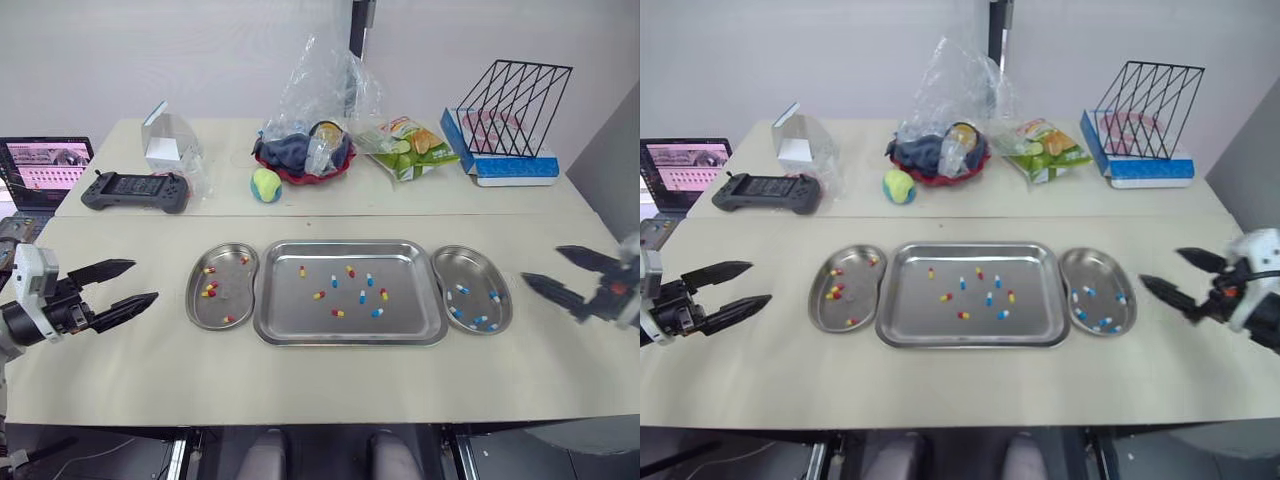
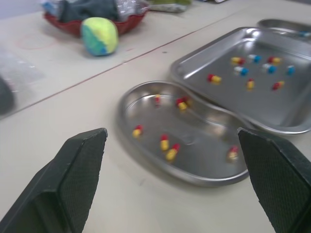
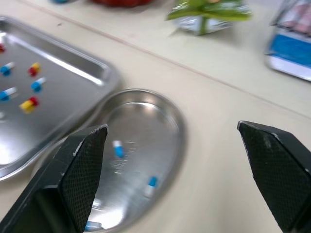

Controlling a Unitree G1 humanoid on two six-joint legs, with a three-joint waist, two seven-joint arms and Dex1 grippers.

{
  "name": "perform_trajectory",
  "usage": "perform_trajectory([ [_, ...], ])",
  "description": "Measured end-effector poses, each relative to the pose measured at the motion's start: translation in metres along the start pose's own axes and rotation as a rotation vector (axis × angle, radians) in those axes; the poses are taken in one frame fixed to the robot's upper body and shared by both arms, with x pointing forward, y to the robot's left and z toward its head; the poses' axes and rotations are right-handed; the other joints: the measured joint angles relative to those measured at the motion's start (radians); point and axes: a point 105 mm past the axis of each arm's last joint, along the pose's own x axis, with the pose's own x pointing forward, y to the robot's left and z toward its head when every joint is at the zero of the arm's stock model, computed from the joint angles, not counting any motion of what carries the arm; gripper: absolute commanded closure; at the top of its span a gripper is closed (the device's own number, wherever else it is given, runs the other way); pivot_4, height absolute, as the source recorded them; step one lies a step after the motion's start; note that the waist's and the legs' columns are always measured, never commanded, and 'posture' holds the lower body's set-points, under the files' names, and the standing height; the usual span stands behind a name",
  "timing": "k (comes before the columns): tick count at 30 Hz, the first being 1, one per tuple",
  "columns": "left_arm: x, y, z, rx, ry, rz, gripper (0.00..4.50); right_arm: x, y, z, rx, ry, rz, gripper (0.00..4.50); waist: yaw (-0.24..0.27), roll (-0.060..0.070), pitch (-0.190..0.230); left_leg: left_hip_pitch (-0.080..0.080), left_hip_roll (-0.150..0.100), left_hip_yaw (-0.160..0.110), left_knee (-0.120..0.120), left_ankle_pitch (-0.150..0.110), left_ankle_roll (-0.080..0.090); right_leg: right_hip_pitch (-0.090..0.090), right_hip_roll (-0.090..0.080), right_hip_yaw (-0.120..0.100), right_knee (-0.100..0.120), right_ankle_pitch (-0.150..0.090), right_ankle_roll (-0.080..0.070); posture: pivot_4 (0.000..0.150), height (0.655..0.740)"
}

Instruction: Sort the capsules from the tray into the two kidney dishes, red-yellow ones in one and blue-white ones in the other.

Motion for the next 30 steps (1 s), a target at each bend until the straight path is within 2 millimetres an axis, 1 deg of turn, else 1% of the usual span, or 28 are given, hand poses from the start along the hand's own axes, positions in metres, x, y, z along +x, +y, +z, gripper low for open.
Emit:
perform_trajectory([
  [2,-0.007,0.007,-0.003,-0.003,-0.006,0.051,0.0,-0.01,-0.011,-0.007,0.011,-0.001,-0.06,0.02,-0.001,0.0,0.0,0.0,0.0,0.0,0.0,0.0,0.0,0.0,0.0,0.0,0.0,0.0,0.0,0.15,0.7346],
  [8,-0.017,0.014,-0.015,-0.011,0.013,0.104,0.0,-0.039,-0.034,-0.05,0.089,0.057,-0.222,0.02,-0.001,0.0,0.0,0.0,0.0,0.0,0.0,0.0,0.0,0.0,0.0,0.0,0.0,0.0,0.0,0.15,0.7346],
  [11,-0.02,0.015,-0.018,-0.022,0.013,0.119,0.0,-0.052,-0.042,-0.063,0.107,0.068,-0.291,0.02,-0.003,0.0,0.0,0.0,0.0,0.0,0.0,0.0,0.0,0.0,0.0,0.0,0.0,0.0,0.0,0.15,0.7346],
  [14,-0.021,0.015,-0.018,-0.022,0.013,0.123,0.0,-0.056,-0.044,-0.07,0.115,0.075,-0.308,0.02,-0.01,0.0,0.0,0.001,0.0,0.001,0.0,0.0,0.0,0.0,0.0,0.0,0.0,0.0,0.0,0.15,0.7346],
  [20,-0.022,0.012,-0.02,-0.017,0.026,0.115,0.0,-0.051,-0.045,-0.064,0.116,0.044,-0.298,0.02,-0.018,0.0,0.0,0.001,0.001,0.001,-0.001,0.0,0.0,0.0,0.0,0.0,0.001,0.0,0.0,0.15,0.7346],
  [25,-0.023,0.011,-0.021,0.007,0.045,0.118,0.0,-0.039,-0.037,-0.061,0.117,0.044,-0.233,0.02,-0.015,0.0,0.0,0.001,0.001,0.001,-0.001,0.0,0.0,0.001,0.0,0.0,0.0,0.0,0.0,0.15,0.7346],
  [27,-0.019,0.012,-0.022,0.019,0.071,0.127,0.0,-0.027,-0.029,-0.05,0.125,0.02,-0.163,0.02,-0.015,0.0,0.0,0.001,0.0,0.001,-0.001,0.0,0.0,0.001,0.0,0.0,0.0,0.0,0.0,0.15,0.7346],
  [30,-0.008,0.007,-0.014,0.025,0.073,0.087,0.0,-0.004,-0.009,-0.024,0.099,-0.032,-0.017,0.02,-0.017,0.0,0.0,0.001,0.001,0.0,-0.001,0.0,0.0,0.001,0.0,0.0,0.002,0.0,0.0,0.15,0.7346],
])
